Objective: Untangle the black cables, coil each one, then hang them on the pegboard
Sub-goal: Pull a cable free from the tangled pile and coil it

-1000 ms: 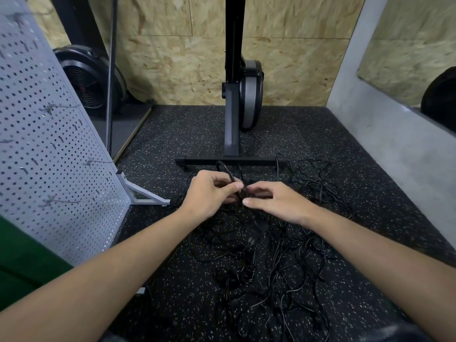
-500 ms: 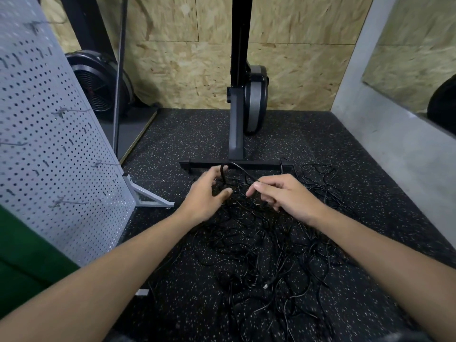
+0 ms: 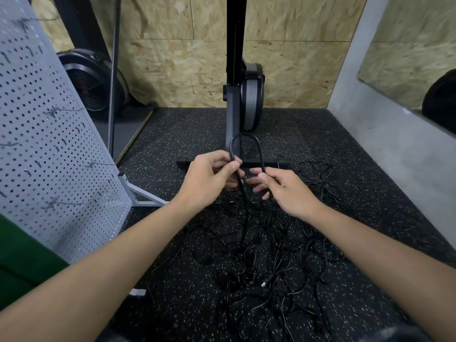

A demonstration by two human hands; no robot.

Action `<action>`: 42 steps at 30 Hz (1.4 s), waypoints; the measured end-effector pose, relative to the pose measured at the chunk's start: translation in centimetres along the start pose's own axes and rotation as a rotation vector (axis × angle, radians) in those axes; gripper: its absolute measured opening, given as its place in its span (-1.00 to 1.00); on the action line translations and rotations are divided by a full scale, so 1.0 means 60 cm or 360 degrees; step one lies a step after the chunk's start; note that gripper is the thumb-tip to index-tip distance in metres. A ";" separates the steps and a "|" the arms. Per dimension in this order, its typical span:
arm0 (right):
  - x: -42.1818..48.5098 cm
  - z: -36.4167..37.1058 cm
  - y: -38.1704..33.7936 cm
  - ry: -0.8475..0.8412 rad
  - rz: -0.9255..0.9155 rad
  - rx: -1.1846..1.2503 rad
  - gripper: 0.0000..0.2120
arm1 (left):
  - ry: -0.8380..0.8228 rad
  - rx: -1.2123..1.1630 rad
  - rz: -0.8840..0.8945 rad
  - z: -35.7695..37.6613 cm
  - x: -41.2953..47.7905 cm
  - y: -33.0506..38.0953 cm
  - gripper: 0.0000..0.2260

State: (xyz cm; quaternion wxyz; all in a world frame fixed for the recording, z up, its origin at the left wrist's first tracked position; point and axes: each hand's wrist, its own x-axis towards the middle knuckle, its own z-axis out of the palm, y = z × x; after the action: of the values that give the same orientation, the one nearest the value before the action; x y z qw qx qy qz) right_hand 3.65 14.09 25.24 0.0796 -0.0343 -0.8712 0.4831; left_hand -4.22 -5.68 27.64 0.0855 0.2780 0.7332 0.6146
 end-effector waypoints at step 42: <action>-0.009 -0.004 -0.026 -0.0577 0.0356 -0.0346 -0.59 | 0.0116 0.0848 0.0522 -0.015 -0.020 -0.019 -0.82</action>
State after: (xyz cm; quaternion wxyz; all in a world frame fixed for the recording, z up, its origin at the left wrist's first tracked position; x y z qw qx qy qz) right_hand 4.22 13.39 26.63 -0.1364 -0.0516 -0.9090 0.3905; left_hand -3.99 -7.14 26.52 -0.1171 0.3830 0.8164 0.4161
